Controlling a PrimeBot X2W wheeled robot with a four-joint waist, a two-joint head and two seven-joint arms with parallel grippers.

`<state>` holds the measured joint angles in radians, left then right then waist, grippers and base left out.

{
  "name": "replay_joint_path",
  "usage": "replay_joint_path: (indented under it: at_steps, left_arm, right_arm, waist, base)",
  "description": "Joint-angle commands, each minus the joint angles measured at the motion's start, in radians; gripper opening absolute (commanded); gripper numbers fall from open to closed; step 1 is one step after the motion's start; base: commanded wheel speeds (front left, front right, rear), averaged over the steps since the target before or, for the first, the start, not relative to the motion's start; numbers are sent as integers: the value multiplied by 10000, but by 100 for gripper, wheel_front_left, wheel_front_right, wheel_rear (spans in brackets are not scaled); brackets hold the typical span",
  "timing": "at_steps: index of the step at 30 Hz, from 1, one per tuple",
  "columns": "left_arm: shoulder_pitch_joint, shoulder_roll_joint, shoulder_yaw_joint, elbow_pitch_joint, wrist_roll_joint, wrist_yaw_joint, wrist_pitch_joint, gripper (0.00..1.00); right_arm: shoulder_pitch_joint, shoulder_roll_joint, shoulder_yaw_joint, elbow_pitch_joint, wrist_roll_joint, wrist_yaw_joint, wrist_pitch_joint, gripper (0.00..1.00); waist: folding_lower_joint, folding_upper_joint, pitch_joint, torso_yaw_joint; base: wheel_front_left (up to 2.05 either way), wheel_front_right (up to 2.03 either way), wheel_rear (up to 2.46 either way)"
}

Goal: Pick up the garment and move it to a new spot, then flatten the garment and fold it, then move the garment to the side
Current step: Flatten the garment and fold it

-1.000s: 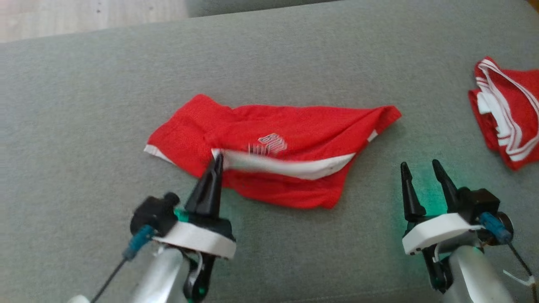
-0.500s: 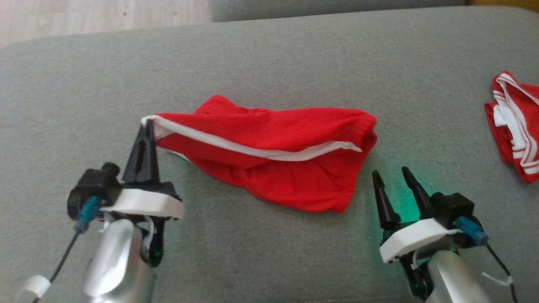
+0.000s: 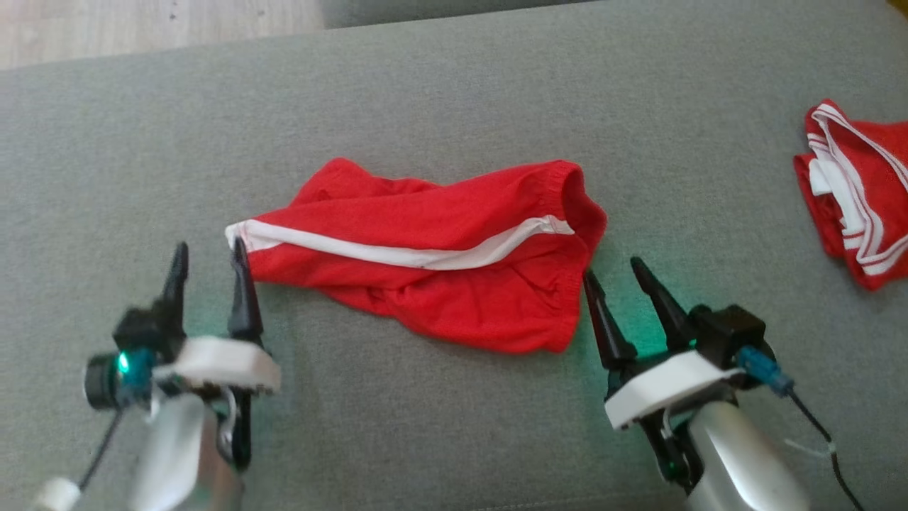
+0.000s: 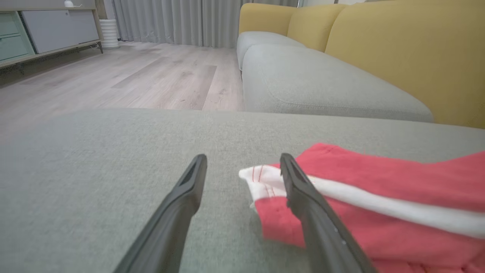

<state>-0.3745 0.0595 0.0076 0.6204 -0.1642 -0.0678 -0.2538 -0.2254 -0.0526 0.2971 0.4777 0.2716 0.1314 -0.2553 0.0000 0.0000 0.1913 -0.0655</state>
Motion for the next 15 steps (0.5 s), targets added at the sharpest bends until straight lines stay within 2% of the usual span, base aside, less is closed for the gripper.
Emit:
replay_joint_path:
  at_steps: [1, 5, 8, 15]
  left_arm:
    - [378, 136, 341, -416, 169, 57, -80, 100]
    - [1282, -48, 182, -863, 125, 22, -80, 100]
    - [1798, -83, -285, -1063, -171, -19, -80, 100]
    - [2383, -90, -1532, -1501, -981, 320, -80, 100]
  right_arm:
    - [-404, 23, 272, -309, -28, -7, -65, 100]
    - [-721, 23, 256, 17, -198, -7, -65, 100]
    - [-1059, 23, 210, 525, -399, -7, -65, 100]
    - [-1633, 4, -242, 1307, -767, -7, -65, 98]
  waist:
    - [0, 0, -75, 112]
    - [0, 0, -193, 493]
    - [0, 0, -246, 832]
    - [0, 0, -255, 1480]
  base:
    - [0, 0, 0]
    - [0, 0, 0]
    - [0, 0, 0]
    - [0, 0, 0]
